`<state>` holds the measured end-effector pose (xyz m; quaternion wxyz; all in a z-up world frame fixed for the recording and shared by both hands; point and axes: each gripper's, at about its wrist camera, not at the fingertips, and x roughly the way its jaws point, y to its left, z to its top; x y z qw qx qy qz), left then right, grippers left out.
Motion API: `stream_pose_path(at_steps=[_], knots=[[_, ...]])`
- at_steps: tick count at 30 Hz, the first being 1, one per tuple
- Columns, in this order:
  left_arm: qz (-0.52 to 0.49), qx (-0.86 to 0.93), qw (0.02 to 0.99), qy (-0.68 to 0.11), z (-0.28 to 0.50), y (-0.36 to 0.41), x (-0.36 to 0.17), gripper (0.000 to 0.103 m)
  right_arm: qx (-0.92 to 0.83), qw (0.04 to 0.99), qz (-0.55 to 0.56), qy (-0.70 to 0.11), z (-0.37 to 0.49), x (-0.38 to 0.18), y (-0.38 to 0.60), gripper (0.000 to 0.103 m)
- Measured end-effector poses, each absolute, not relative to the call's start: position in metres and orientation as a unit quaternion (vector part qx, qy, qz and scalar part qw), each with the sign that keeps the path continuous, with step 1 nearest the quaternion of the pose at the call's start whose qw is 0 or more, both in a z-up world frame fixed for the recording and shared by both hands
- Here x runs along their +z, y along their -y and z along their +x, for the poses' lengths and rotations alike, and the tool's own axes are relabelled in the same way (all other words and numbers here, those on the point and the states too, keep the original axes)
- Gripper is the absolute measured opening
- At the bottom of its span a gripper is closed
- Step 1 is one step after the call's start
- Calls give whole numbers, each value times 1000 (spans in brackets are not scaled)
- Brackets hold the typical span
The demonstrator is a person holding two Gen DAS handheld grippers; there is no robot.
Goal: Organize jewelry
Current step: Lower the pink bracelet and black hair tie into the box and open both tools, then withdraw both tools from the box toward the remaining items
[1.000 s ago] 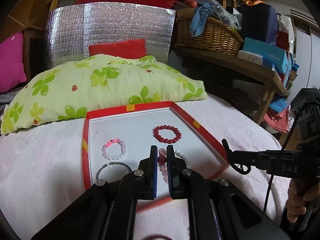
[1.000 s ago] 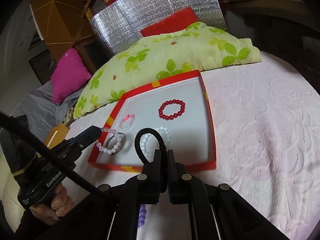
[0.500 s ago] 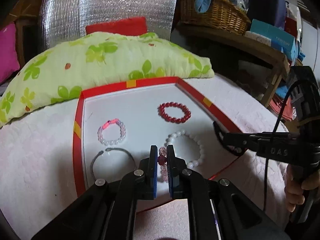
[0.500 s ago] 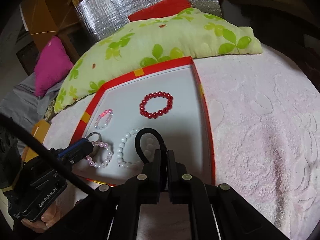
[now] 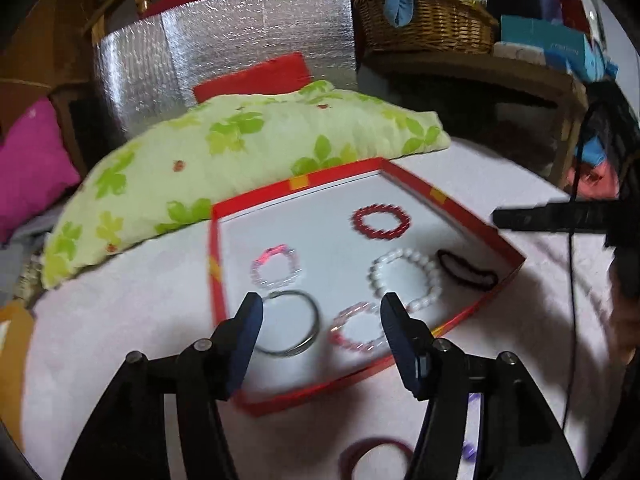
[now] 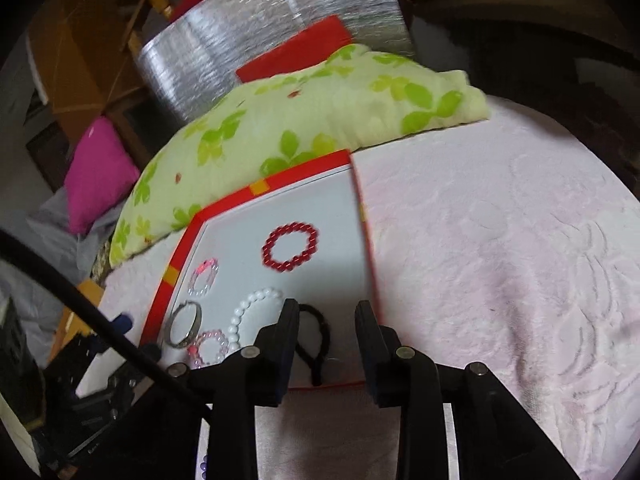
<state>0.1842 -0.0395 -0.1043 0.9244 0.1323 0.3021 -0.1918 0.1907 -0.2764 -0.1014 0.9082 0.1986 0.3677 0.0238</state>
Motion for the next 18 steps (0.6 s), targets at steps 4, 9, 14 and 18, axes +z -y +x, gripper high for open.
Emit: stream_pose_path(at_steps=[4,9,14,18], knots=[[148,-164,927,-304,178,35,-104,73,12,900,230,-371,184,-103,290,31],[164,-141,929,-301,170,31,-102,74,12,899,237,-369,177,-101,293,31],[169,-113,931,-303,163,21,-102,75,18,901,229,-367,173,-99,287,31],[156,-96,935,-305,153,9,-101,75,24,902,228,-365,171,-98,285,31]])
